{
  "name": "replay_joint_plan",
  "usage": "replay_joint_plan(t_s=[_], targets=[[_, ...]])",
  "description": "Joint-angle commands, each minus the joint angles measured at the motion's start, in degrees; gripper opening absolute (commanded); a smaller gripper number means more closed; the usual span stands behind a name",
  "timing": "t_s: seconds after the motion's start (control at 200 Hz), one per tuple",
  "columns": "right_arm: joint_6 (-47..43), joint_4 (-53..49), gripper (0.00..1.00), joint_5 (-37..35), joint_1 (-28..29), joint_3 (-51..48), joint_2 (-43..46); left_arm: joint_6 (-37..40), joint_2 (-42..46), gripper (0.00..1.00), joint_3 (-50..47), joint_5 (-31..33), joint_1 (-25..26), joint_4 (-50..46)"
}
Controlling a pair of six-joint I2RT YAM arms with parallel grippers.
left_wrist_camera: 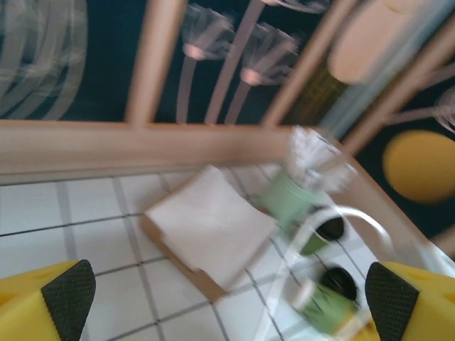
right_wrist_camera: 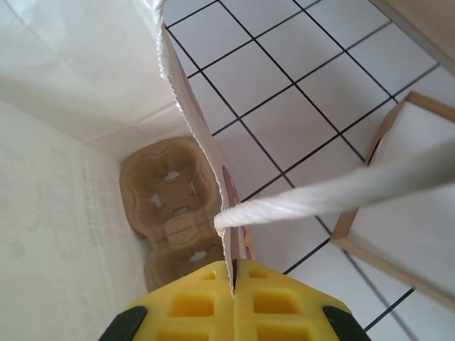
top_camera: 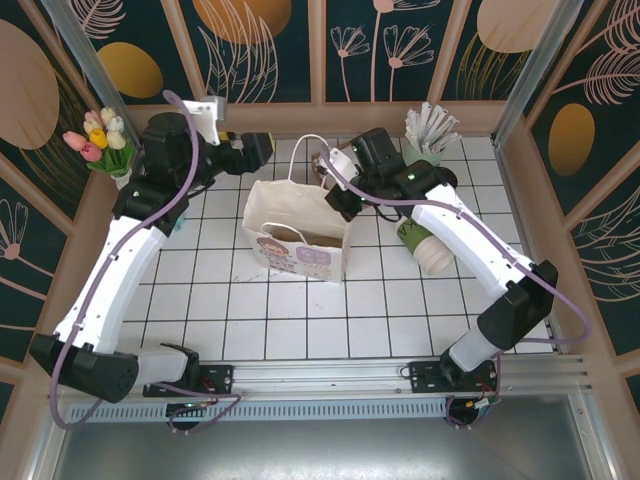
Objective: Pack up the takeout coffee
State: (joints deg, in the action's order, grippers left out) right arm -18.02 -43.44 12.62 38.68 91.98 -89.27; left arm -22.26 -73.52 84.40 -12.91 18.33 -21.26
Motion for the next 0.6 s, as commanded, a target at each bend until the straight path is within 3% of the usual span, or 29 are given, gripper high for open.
replay_joint_plan(t_s=[0.0,0.22,0.455,0.596], targets=[[12.7,1.7,0.0,-5.6,1.7,-2.3,2.8,-5.1,1.6,0.98,-2.0,22.0,-0.5,-1.3],[27.8,-1.0,0.0,-12.4,3.7,-4.0,4.8,-10.1,3.7,0.98,-7.6,36.6,-0.4,-2.4],[38.7,-2.2,0.0,-21.2,7.2,-6.1,6.8,-11.6,4.0,0.98,-11.0,38.6,-0.5,-2.6],[45.1,-5.4,0.0,-27.0,9.8,-5.5,7.7,-11.1,4.6,0.98,-13.1,35.8,-0.4,0.5]])
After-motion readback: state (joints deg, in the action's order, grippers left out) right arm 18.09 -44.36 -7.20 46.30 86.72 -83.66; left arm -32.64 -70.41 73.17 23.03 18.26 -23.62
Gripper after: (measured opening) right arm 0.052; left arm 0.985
